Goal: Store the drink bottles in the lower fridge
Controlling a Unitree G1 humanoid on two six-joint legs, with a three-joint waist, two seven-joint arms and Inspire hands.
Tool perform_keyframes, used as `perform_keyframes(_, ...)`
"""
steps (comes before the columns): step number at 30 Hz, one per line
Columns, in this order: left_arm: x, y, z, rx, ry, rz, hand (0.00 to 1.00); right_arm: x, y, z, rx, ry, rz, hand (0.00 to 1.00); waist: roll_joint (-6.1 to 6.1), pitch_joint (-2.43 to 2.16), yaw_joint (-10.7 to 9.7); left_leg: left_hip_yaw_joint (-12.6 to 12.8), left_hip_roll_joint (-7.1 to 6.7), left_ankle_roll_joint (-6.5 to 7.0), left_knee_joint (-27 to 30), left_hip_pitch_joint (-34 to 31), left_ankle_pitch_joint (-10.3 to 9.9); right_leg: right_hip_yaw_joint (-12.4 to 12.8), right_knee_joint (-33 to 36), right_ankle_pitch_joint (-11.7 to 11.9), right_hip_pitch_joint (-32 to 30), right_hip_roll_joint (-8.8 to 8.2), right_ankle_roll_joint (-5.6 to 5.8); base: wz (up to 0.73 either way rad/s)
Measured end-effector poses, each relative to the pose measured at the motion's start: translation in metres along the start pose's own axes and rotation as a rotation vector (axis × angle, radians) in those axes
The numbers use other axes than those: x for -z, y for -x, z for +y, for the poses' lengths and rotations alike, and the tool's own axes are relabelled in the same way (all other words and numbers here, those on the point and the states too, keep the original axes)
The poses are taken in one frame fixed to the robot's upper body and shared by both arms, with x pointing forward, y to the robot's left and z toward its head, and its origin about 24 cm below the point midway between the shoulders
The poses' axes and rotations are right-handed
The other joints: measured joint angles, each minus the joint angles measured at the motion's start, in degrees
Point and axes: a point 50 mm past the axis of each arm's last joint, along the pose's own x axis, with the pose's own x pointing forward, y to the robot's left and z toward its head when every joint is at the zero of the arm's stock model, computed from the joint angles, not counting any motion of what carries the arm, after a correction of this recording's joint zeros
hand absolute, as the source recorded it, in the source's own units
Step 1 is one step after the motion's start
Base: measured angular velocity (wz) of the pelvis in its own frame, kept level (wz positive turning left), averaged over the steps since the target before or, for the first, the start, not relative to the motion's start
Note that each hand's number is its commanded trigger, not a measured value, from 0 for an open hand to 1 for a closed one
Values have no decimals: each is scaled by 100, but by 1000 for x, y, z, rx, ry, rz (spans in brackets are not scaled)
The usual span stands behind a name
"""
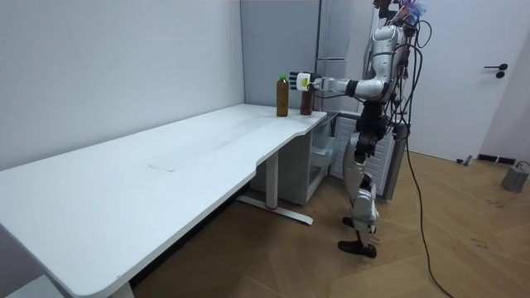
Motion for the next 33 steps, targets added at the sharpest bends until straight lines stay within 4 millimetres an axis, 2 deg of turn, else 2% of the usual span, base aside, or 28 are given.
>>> perform_keyframes(10,1,0,1,-3,-5,5,100,-2,0,-1,2,4,-3,0,1,-4,-9,6,1,0,4,-22,0,0,12,0,-62,0,0,0)
perform_keyframes(13,6,1,-1,24,12,37,100,-1,0,0,3,4,-2,0,16,-13,-9,12,1,0,4,-24,0,-4,11,0,-54,0,0,0)
perform_keyframes(21,7,1,-4,54,31,38,100,-3,0,-1,8,1,-6,0,-10,1,-32,41,0,0,5,-27,0,-1,16,0,-68,-6,1,-1)
perform_keyframes(28,9,1,-9,122,96,49,100,-8,0,-2,6,30,-15,0,-8,2,-86,41,4,0,12,-31,0,1,10,0,-69,-10,0,0)
perform_keyframes(33,8,-1,-15,147,141,32,100,-14,0,-4,8,13,-29,0,-11,3,-197,33,1,0,11,-33,0,-36,2,0,-65,-9,1,0)
